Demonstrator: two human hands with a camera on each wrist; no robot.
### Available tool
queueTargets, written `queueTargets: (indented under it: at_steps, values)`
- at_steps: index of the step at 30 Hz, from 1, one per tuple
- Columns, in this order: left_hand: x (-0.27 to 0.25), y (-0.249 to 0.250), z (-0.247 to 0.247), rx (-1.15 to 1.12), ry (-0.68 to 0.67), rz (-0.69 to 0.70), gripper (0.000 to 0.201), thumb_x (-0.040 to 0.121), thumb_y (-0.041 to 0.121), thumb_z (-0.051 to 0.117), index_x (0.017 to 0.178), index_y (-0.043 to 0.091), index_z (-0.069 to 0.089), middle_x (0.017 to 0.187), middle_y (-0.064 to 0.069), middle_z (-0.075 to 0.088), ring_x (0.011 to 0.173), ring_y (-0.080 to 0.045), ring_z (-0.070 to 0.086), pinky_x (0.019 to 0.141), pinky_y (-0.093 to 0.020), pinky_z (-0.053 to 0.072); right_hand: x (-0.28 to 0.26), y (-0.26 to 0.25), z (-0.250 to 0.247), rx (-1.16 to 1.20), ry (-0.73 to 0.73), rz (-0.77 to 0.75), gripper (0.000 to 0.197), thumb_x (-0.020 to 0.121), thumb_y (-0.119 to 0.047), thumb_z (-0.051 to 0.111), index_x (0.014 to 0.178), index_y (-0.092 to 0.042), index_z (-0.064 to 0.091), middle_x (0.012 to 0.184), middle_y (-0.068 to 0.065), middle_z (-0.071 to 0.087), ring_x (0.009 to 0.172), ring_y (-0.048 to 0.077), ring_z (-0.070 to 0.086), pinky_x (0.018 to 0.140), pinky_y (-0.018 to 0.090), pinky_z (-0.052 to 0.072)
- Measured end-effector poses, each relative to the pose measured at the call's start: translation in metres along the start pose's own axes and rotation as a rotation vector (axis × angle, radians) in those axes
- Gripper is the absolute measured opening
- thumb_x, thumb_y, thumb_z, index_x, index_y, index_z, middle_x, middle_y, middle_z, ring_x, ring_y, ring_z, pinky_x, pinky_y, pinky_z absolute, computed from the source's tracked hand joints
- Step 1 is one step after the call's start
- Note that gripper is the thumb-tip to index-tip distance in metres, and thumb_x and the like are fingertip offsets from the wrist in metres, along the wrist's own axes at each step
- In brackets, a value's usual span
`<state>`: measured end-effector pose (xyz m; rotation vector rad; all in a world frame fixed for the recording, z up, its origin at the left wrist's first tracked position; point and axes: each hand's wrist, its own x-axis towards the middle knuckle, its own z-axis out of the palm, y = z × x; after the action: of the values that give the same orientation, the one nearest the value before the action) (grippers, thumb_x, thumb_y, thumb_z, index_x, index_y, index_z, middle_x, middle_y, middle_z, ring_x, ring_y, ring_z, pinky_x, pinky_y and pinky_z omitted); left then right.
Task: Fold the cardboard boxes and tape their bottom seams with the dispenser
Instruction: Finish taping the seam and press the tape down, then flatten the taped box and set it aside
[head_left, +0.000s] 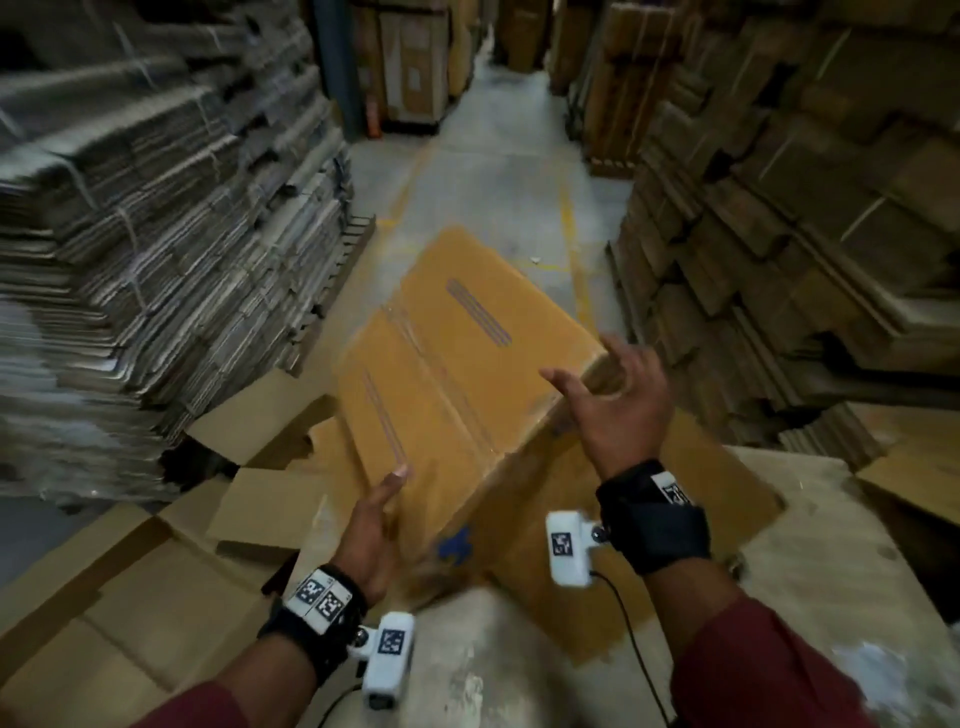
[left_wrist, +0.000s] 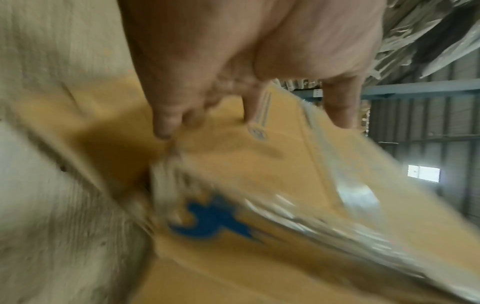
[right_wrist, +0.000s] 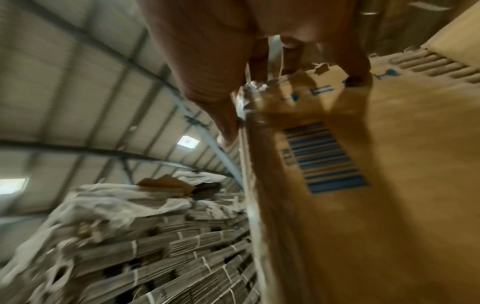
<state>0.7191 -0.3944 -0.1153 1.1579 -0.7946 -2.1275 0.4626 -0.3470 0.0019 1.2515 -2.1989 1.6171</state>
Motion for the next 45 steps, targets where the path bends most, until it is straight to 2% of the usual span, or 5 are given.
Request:
queueTargets:
  at_steps: [4, 15, 24, 31, 45]
  values:
    - [-0.007, 0.007, 0.028, 0.117, -0.073, -0.105, 0.065, 0.093, 0.075, 0.044, 0.15, 0.044, 0.048, 0.169, 0.0, 0.025, 0.151, -0.024, 0.03, 0.121, -0.062, 0.011, 0.04, -0.057, 0.035, -0.047, -0.017, -0.34, 0.034, 0.068, -0.033, 0.089, 0.098, -0.022, 0.078, 0.093, 0.0, 0.067, 0.085, 0.026, 0.063, 0.079, 0.037, 0.051]
    - [-0.013, 0.146, 0.009, 0.927, 0.266, 1.11, 0.08, 0.081, 0.067, 0.064, 0.15, 0.03, 0.049, 0.169, 0.002, 0.026, 0.157, -0.011, 0.018, 0.126, -0.044, 0.024, -0.047, 0.045, 0.067, 0.068, -0.286, -0.816, 0.007, 0.082, -0.001, 0.076, 0.08, -0.007, 0.073, 0.096, 0.008, 0.067, 0.085, 0.032, 0.061, 0.084, 0.047, 0.05]
    - [0.013, 0.108, 0.017, 1.889, 0.371, 0.707, 0.125, 0.071, 0.088, 0.06, 0.164, 0.029, 0.001, 0.172, -0.006, -0.015, 0.159, -0.027, -0.013, 0.123, -0.061, -0.01, -0.083, 0.115, 0.033, -0.113, -0.418, -0.774, 0.02, 0.078, 0.008, 0.07, 0.073, -0.01, 0.061, 0.089, 0.008, 0.057, 0.08, 0.031, 0.05, 0.063, 0.039, 0.046]
    - [-0.002, 0.031, 0.01, 2.051, 0.291, 0.648, 0.089, 0.084, 0.055, 0.069, 0.158, 0.035, 0.023, 0.159, -0.002, 0.033, 0.146, -0.027, 0.031, 0.124, -0.059, 0.01, -0.067, 0.084, 0.005, -0.306, -0.645, -0.468, 0.021, 0.08, -0.045, 0.08, 0.071, -0.03, 0.068, 0.076, -0.012, 0.06, 0.061, 0.011, 0.06, 0.049, 0.027, 0.046]
    - [0.001, 0.015, -0.05, 1.699, 0.197, 0.265, 0.092, 0.088, 0.05, 0.076, 0.162, 0.036, 0.023, 0.17, -0.004, 0.021, 0.152, -0.031, 0.026, 0.122, -0.041, 0.029, -0.038, 0.112, 0.105, -0.449, -1.047, 0.369, 0.117, 0.077, -0.079, 0.066, 0.16, -0.01, 0.02, 0.156, 0.015, 0.043, 0.137, 0.039, 0.047, 0.107, 0.045, 0.046]
